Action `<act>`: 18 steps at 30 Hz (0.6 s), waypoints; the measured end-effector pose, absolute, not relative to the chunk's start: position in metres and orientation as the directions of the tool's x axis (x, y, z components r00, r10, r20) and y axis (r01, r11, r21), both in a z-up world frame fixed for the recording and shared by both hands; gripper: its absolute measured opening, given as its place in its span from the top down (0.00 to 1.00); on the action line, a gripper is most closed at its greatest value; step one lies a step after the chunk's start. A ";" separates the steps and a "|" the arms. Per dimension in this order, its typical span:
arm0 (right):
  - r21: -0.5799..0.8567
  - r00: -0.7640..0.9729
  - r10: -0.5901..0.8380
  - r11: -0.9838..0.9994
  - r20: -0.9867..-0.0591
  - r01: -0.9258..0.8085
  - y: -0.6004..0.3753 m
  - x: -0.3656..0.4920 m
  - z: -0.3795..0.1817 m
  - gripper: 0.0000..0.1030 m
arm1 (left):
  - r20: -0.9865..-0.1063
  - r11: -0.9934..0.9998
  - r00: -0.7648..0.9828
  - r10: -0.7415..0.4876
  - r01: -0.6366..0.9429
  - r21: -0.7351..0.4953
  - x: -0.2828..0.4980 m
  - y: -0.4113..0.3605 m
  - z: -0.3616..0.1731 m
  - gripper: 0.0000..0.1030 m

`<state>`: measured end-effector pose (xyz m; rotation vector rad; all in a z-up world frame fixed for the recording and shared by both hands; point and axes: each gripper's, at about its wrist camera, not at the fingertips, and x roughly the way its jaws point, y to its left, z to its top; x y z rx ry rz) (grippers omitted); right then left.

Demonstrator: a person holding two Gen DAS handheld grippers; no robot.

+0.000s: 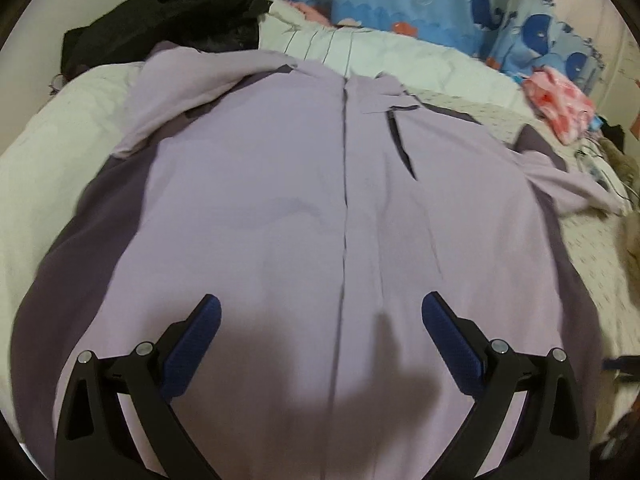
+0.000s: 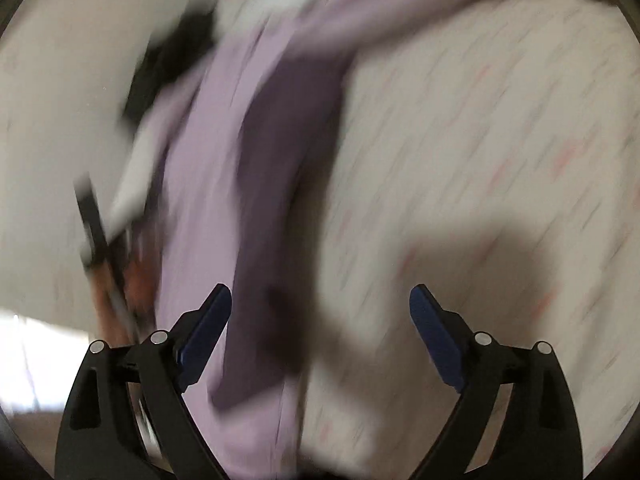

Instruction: Fold large clothes

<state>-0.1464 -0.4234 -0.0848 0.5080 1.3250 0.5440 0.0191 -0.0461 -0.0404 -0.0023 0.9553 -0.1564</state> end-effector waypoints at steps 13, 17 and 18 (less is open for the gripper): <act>0.613 0.303 0.642 0.765 -0.704 -0.197 -0.365 -0.177 -0.023 0.87 | -0.832 0.998 0.552 -0.057 0.050 -0.035 -0.082 0.019 0.000 0.06; 0.595 0.436 0.607 0.782 -0.664 -0.184 -0.414 -0.181 0.033 0.88 | -0.786 0.994 0.610 -0.103 0.081 -0.067 -0.091 0.008 0.036 0.06; 0.564 0.419 0.578 0.808 -0.700 -0.172 -0.415 -0.184 0.027 0.88 | -0.782 0.992 0.611 -0.121 0.098 -0.076 -0.092 0.003 0.039 0.06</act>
